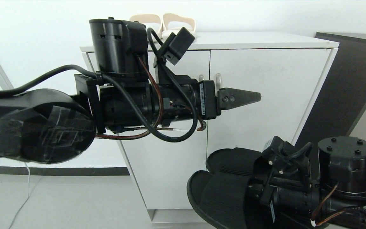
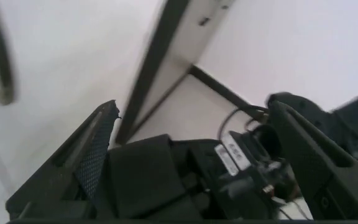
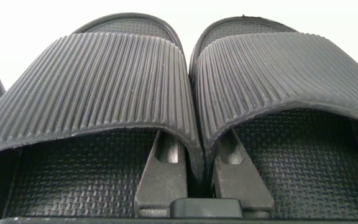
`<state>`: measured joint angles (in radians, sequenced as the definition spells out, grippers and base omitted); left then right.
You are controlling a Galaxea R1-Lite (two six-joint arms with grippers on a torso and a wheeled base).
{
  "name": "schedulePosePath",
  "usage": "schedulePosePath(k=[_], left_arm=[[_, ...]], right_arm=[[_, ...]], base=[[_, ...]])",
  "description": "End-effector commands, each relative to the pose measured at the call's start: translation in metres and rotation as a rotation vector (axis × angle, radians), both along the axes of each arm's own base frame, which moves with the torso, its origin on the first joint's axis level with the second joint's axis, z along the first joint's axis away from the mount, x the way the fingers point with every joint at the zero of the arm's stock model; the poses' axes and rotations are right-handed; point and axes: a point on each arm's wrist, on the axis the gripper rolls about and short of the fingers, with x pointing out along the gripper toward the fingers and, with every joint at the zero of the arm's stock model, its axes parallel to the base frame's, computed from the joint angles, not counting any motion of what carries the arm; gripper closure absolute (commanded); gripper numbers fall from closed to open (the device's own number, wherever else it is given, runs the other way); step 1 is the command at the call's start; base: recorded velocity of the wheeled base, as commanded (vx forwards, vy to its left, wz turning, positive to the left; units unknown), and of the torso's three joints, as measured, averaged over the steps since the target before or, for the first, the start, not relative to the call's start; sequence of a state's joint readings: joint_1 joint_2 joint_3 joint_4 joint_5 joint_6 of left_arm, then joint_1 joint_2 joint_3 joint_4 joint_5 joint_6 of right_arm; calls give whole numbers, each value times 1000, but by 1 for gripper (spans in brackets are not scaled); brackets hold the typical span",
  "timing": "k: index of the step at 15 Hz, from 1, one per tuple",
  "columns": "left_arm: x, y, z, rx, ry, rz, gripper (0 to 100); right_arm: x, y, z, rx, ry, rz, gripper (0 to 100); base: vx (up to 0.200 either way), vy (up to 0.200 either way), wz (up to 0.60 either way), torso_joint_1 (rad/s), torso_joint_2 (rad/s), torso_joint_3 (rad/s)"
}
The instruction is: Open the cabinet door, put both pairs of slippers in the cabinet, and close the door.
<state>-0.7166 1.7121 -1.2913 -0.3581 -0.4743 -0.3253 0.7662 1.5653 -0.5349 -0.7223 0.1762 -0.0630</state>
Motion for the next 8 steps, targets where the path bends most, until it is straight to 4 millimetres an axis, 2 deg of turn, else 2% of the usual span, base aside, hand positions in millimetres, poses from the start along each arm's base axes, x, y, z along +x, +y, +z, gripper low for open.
schedulePosePath(k=[1,4,8], left_arm=[[19,1,-7,8,16,30,0],[37,-7,-20,34,31,109,0],[51,-7,-15,13,0,170,0]], right_arm=[[1,-1,0,0,-2,-3,100],[1,-1,-1,-4,2,-5,100],[2,-2,-1,-3,2,-11,100]], base=[[0,0,0,0,0,0],[0,0,0,0,0,0],[0,0,0,0,0,0]])
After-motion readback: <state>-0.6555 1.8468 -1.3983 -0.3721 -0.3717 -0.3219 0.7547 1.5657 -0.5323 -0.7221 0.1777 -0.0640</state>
